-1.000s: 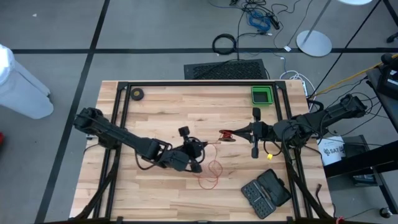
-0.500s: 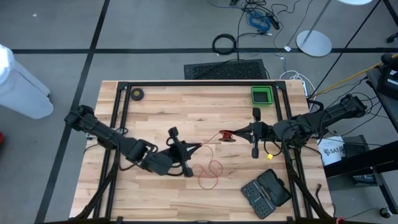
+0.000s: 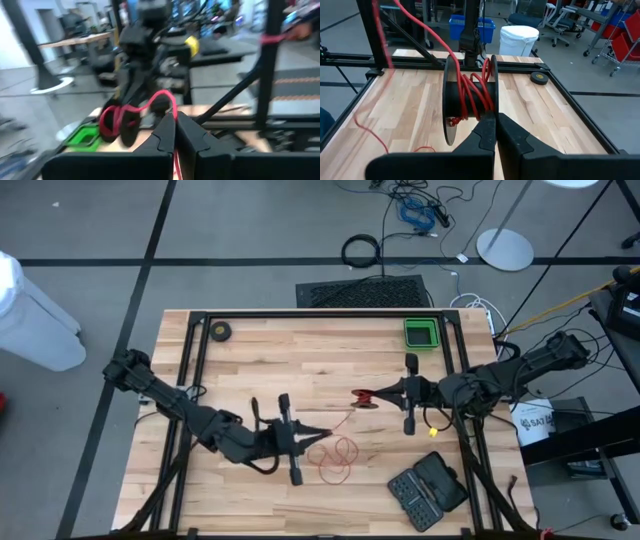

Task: Coil cords
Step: Uncoil the red wire from the spool

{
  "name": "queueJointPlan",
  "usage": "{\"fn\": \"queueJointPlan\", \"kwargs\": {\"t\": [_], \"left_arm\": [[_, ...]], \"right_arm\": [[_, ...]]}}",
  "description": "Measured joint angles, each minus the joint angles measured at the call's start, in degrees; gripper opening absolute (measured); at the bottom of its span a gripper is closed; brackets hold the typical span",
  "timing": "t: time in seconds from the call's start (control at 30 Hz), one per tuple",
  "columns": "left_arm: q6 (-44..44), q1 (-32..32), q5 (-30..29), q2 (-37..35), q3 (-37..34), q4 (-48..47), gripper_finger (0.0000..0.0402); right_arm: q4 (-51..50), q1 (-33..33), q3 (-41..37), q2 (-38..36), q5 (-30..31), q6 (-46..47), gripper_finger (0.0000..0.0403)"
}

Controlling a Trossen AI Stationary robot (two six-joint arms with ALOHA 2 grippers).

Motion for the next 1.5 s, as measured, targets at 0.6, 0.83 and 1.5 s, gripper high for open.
{"fn": "queueJointPlan", "kwargs": {"t": [0.6, 0.83, 1.5], "left_arm": [[2.6, 5.4, 19.6, 8.9, 0.0, 10.3, 0.0006], [1.0, 8.2, 26.6, 12.5, 0.0, 9.3, 0.0006], [-4.0, 10.0, 21.5, 13.1, 0.0, -22.3, 0.0049]], "right_arm": [[12.3, -2.5, 0.0, 8.9, 0.4, -4.6, 0.0000], [15.5, -2.7, 0.0, 10.6, 0.4, -6.1, 0.0000], [11.6, 0.3, 0.0, 3.5, -0.1, -6.2, 0.0000]]}}
